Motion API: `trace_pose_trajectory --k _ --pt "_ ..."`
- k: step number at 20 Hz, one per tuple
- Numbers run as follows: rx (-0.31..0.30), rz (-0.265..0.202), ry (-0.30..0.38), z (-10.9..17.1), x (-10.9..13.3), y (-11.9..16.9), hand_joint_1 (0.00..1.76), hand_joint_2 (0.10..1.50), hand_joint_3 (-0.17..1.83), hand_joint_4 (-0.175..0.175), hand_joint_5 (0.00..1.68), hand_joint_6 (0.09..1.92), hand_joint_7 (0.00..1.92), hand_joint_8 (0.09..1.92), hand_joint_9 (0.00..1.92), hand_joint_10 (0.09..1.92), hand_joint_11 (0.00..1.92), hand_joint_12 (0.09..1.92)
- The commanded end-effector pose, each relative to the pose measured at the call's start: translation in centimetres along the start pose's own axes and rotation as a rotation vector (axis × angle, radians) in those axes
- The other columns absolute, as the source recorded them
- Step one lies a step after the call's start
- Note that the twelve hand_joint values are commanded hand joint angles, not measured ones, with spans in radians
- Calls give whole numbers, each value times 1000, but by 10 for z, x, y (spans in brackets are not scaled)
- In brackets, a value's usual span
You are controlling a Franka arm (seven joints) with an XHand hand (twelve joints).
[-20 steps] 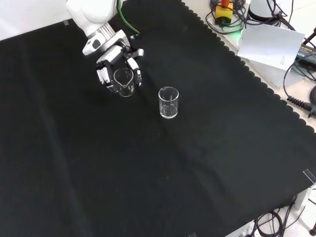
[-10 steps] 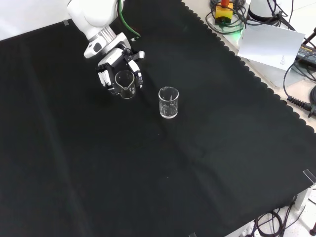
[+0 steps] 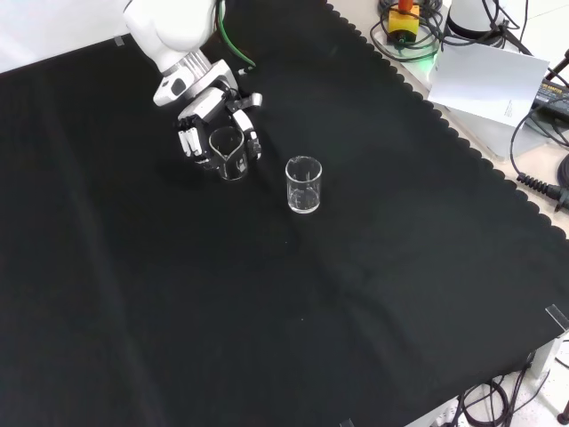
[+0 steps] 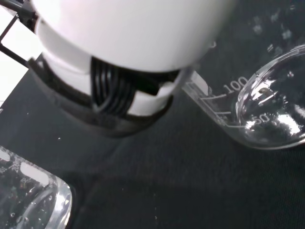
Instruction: Place the beaker back on the table.
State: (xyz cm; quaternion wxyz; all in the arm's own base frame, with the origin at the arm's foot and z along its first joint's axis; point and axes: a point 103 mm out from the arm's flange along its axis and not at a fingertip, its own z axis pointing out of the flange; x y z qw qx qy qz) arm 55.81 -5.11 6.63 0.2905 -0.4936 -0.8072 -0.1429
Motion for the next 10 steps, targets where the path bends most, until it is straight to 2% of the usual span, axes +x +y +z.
trace_pose_trajectory --k 1,5,10 --pt "28 -7 -31 -2 2 -4 1299 499 670 -86 874 845 939 696 1315 87 826 1021" --pt "54 -2 -78 -2 6 -7 1205 454 726 -55 734 844 805 681 1173 87 658 1153" --pt "95 9 -124 -2 10 -7 1159 444 724 -44 661 828 739 678 1092 87 582 1211"
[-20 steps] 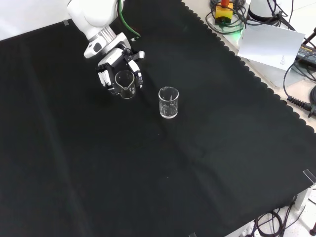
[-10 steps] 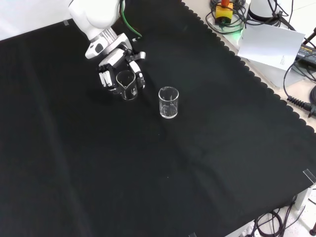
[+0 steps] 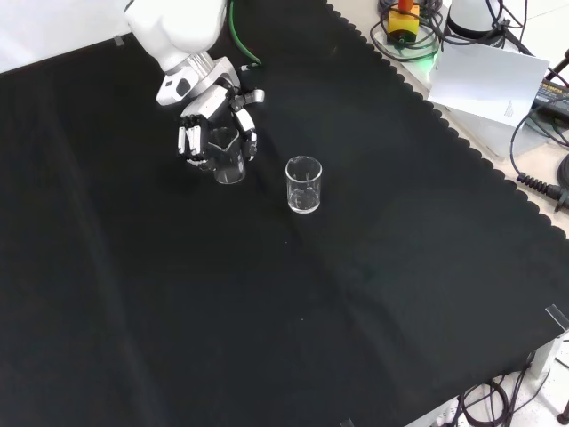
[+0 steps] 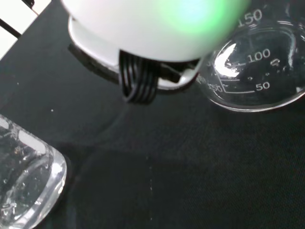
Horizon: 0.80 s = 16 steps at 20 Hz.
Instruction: Place the beaker back on the table.
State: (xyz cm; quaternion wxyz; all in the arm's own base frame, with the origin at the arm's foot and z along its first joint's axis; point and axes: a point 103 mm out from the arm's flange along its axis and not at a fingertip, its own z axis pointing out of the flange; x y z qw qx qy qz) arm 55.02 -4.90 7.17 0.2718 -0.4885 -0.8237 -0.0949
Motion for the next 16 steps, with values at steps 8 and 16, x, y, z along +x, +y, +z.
trace_pose_trajectory --k 8,16 --pt "96 43 -73 -6 11 1 1091 442 686 -50 426 672 477 707 873 87 407 1303" --pt "45 54 -93 -42 44 -13 986 472 595 -51 371 356 258 713 682 87 173 1384"
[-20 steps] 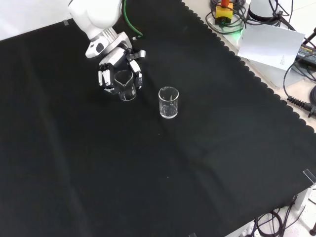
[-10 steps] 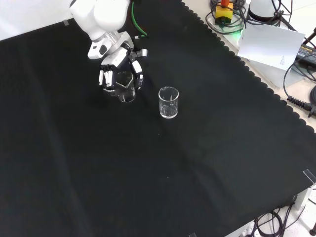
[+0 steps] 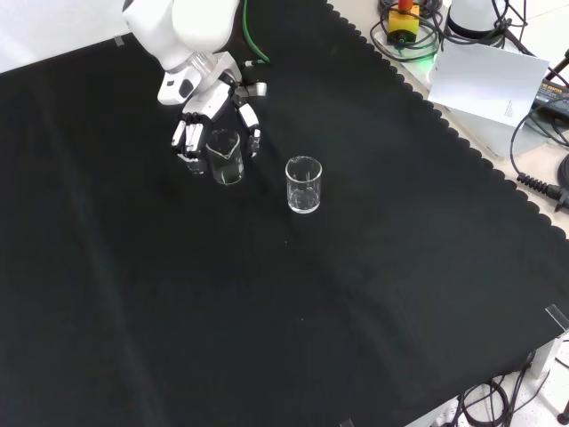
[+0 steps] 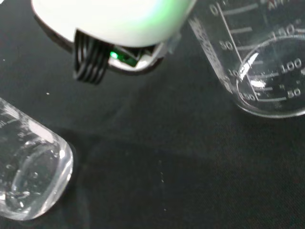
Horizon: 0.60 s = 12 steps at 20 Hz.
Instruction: Place the beaker back on the table.
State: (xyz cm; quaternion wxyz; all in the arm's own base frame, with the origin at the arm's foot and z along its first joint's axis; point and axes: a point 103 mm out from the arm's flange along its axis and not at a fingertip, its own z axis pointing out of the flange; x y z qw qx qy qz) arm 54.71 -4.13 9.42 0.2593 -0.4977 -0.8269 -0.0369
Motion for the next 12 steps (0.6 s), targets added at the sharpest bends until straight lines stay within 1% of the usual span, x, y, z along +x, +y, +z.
trace_pose_trajectory --k 1,3,4,7,12 --pt "-52 20 -19 -38 29 -21 984 476 589 -51 382 330 257 711 681 87 172 1383" --pt "-68 29 -29 -47 36 -29 981 480 582 -51 394 301 258 709 680 87 171 1382" --pt "-79 43 -27 -55 42 -37 975 485 583 -52 395 293 259 709 683 87 172 1382" --pt "-117 66 -16 -69 49 -55 955 500 588 -55 391 281 262 710 689 87 175 1383" --pt "-150 120 -38 -82 58 -87 937 512 591 -56 388 268 263 710 692 87 181 1386"
